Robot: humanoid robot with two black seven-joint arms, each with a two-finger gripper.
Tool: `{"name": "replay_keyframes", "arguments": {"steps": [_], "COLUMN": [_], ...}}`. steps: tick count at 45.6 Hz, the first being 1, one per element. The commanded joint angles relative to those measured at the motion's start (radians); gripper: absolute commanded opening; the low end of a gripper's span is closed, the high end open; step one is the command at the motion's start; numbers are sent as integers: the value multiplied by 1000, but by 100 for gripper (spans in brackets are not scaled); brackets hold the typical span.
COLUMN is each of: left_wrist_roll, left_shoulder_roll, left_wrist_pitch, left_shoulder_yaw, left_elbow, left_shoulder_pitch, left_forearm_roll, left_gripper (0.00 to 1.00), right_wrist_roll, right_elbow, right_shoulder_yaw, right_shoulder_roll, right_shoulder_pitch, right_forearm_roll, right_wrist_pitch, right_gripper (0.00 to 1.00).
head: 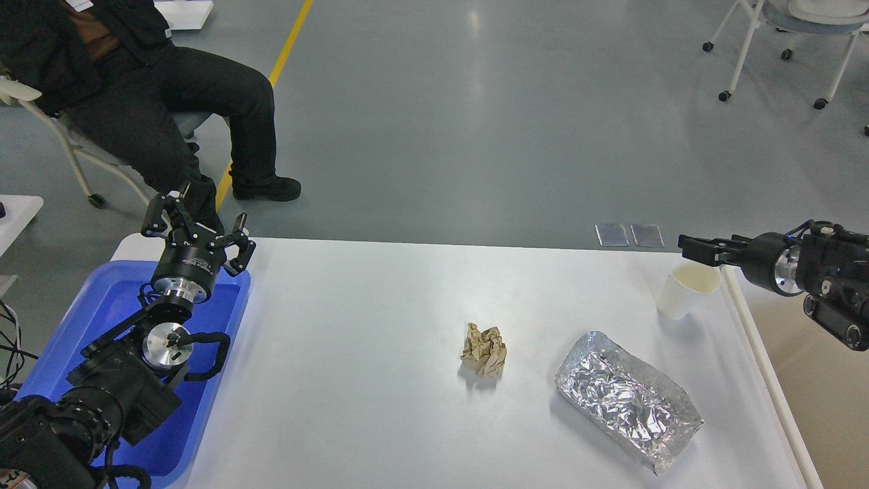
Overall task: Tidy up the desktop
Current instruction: 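Lower the right gripper beside the white paper cup and align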
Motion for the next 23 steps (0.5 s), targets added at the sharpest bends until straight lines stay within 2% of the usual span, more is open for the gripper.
{"name": "replay_keyframes", "arguments": {"steps": [1,23], "left_wrist_roll": [0,0], "left_shoulder_roll": [0,0], "left_wrist_pitch": [0,2], "left_shoulder_yaw": [-1,0], "left_elbow": [0,0], "left_shoulder_pitch": [-1,0], "left_forearm_roll": [0,0], "left_gripper": [100,100], "right_wrist_roll": [1,-9], "right_elbow": [-41,-119], "right_shoulder_yaw": [-2,-1], "right_shoulder_roll": [31,80], "right_shoulder_pitch": [-37,-78], "right_forearm_roll": [-118,-252], "right_wrist_pitch": [-31,-102], "right_gripper": [100,100]}}
